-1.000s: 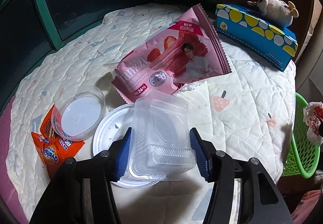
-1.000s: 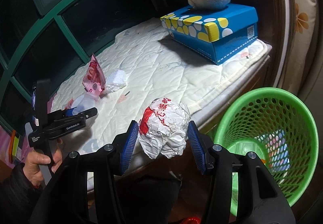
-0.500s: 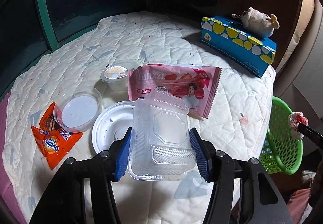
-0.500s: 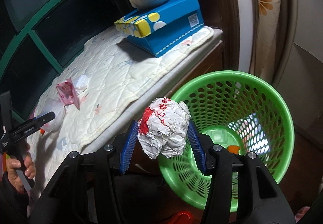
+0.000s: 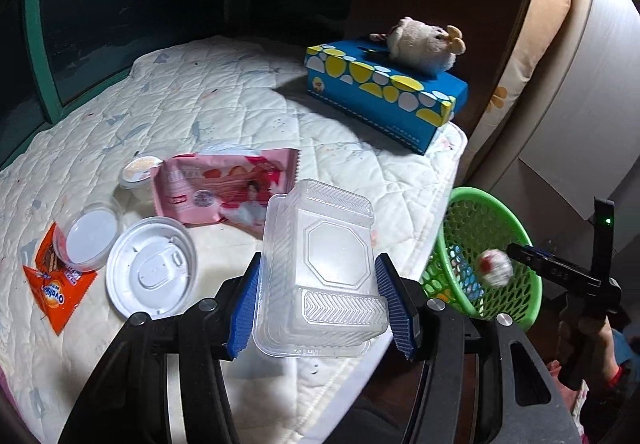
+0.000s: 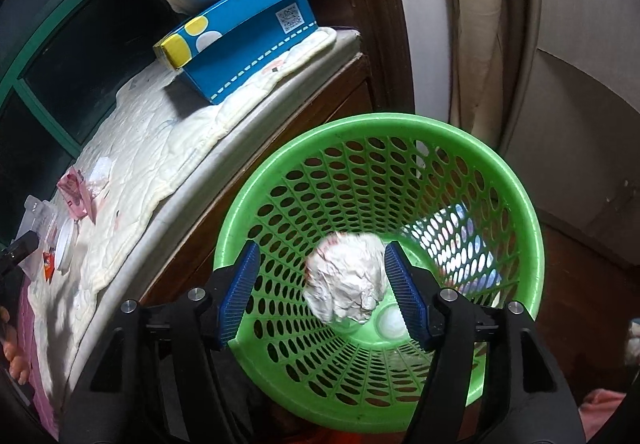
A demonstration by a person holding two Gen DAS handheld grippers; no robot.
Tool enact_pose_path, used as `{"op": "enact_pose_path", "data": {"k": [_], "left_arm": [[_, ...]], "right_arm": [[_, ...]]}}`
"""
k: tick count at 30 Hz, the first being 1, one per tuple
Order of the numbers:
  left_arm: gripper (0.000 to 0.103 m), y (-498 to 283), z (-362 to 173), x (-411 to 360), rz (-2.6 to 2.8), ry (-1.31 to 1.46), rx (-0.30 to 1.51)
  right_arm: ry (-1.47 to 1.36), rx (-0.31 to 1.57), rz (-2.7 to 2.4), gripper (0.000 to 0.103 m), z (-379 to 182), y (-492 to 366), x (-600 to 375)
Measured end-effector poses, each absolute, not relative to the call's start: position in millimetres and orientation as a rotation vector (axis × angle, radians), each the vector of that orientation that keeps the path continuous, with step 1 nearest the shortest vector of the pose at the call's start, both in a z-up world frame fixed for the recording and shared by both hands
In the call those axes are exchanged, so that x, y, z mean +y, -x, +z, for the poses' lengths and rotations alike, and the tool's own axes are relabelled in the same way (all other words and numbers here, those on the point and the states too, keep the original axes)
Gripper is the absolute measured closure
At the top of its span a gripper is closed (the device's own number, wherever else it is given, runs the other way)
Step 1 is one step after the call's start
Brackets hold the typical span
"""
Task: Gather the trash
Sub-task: 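Open the right tool over the basket while the left tool drops the clear container in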
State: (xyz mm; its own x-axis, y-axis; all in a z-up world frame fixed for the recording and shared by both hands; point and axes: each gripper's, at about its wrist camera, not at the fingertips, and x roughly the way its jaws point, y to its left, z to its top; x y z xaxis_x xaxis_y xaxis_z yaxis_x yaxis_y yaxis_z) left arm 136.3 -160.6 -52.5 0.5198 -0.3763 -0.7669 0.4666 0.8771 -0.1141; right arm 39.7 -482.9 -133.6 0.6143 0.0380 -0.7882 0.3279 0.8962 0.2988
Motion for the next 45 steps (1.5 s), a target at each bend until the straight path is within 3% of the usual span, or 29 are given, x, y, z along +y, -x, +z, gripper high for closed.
{"op": "enact_pose_path", "data": {"k": [22,45], "left_arm": [[0.049,-111,-101,-337,-0.775,-0.282,0.987],[0.049,-103,-145,-413,-0.841,-0.377,1.073]], "right_arm": [[-0.493,0.756,-0.251,0.034,-93,29,-529],[-0.552,0.718,-0.286,0.034,-95,59,-550]]}}
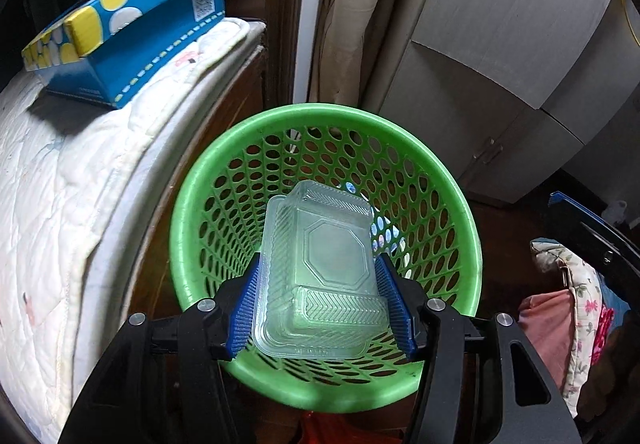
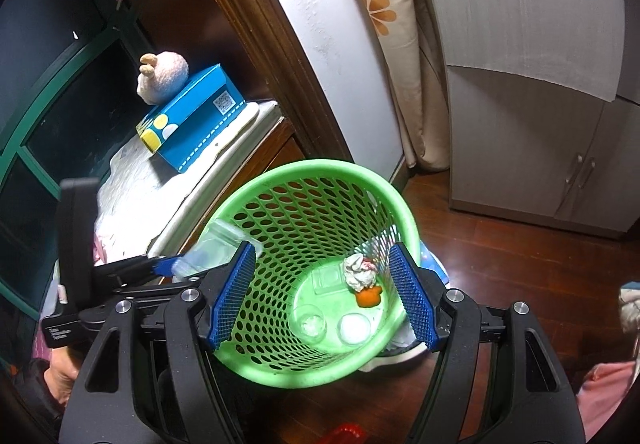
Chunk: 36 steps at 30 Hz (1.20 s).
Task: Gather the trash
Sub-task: 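Open the right tool over the basket while the left tool drops the clear container in, then move both tools back over the mattress toward the remaining trash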
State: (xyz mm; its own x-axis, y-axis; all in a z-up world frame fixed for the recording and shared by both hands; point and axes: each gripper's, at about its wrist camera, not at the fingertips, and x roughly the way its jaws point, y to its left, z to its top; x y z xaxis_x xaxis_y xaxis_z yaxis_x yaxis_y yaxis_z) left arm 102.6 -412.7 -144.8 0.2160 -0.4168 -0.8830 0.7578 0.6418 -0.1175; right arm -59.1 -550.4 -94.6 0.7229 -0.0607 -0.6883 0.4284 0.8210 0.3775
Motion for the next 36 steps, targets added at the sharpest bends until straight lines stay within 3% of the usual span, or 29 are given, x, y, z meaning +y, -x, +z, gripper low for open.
{"op": "enact_pose_path", "data": {"k": [8,20,36], "left_arm": [[0.036,-102,-155,-434,-0.851,-0.395,1.093],[0.035,-104,-135,-397,-0.813,-0.322,1.069],[0.035,-109,-83,-262,-0.638,-0.193,0.980]], "right_arm": [[-0.555,0.706,-0.295,0.034,-93,66,-556],[-0.539,0.689,-0.271,0.034,-85,69,-545],[-0.432,0.698,-0.072,0.033,-59,20,-466]]}}
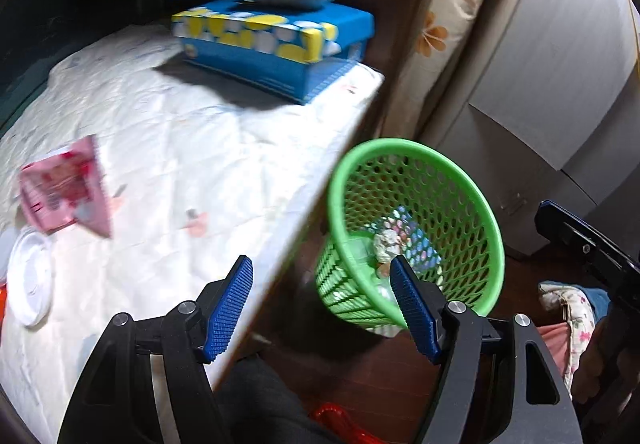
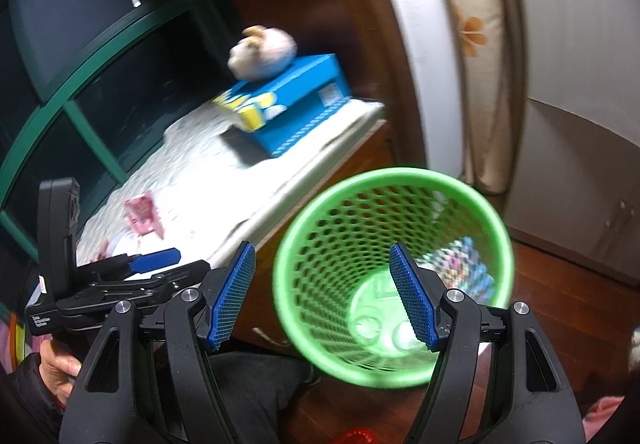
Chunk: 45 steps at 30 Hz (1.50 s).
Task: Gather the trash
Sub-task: 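Move both tools back over the mattress toward the remaining trash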
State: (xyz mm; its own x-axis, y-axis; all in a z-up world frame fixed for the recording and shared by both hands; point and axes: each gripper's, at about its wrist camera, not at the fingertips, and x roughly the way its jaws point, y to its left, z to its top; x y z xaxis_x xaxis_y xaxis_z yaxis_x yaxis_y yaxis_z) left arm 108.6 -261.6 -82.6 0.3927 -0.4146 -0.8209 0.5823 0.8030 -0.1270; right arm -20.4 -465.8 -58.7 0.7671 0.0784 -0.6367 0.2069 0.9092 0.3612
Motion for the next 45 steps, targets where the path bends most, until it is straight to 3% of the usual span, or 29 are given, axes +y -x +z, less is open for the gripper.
{"op": "enact_pose_path", "data": {"k": [24,30,34,45], "left_arm": [[0.034,-133,-49,-36,-0.222,0.000,0.904],[0.029,-135,-51,-3,-0.147,0.042,0.907],[0.021,-136,-51,15,-0.110,0.063,0.902],[0.018,-148,-54,65,-0.010,0.127,0.903]], "right_arm": [[-0.275,0.769,0.292,0.033,-47,-103,-317],[-0.231,0.785,0.364,0.033,-47,-139,-292],[-0.181,0.793,0.406,0.033,-47,-165,-275],[-0.068,0.835,0.473,0.033,-67,-221,-242]]}}
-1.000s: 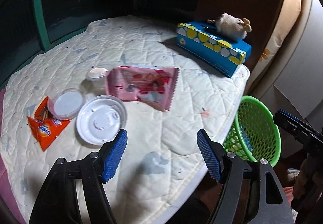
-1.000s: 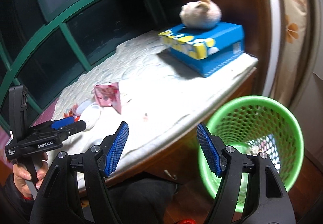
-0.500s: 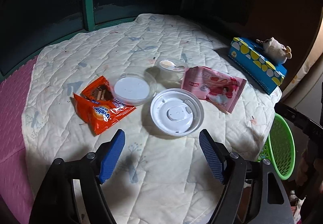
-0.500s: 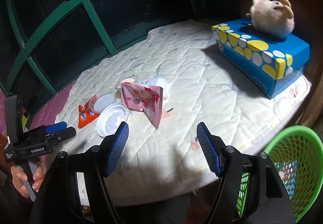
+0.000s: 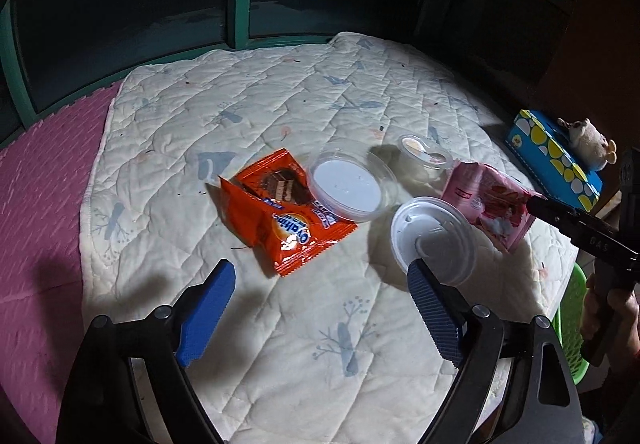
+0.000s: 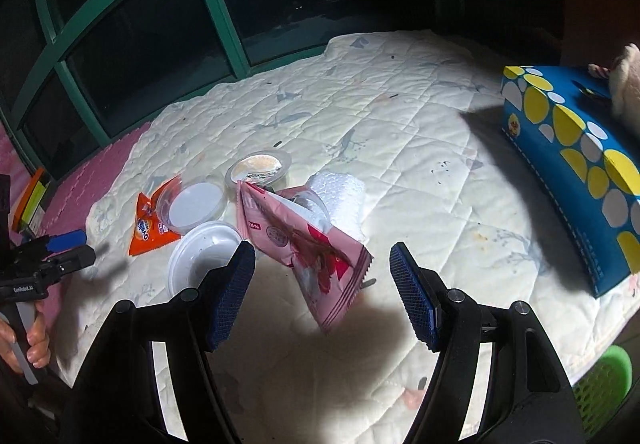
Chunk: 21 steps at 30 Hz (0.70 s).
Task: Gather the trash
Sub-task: 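Move both tools back over the mattress toward the remaining trash, then grasp the pink snack wrapper with the right tool while the left tool grasps the clear round lid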
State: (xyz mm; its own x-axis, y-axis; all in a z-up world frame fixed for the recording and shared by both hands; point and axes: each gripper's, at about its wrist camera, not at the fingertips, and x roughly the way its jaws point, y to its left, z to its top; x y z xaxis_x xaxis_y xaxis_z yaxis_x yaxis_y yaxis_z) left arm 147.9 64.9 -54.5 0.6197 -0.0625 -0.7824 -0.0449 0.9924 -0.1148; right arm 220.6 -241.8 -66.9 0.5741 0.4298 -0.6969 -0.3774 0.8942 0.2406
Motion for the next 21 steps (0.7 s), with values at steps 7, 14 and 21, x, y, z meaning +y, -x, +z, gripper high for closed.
{"op": "enact_pose_path", "data": {"k": [7,14,21], "left_arm": [[0.018,-157,-64,88,0.035,0.164,0.923],[0.018,-168,-77,105,0.073,0.217,0.956],[0.018,-187,-83,104,0.079,0.193,0.966]], "right_arm": [[-0.012,0.853,0.503,0.033,-79,-241,-228],[0.036,0.859,0.540,0.053,-84,-242,-216],[0.091,0.843,0.518,0.077,-79,-226,-206]]}}
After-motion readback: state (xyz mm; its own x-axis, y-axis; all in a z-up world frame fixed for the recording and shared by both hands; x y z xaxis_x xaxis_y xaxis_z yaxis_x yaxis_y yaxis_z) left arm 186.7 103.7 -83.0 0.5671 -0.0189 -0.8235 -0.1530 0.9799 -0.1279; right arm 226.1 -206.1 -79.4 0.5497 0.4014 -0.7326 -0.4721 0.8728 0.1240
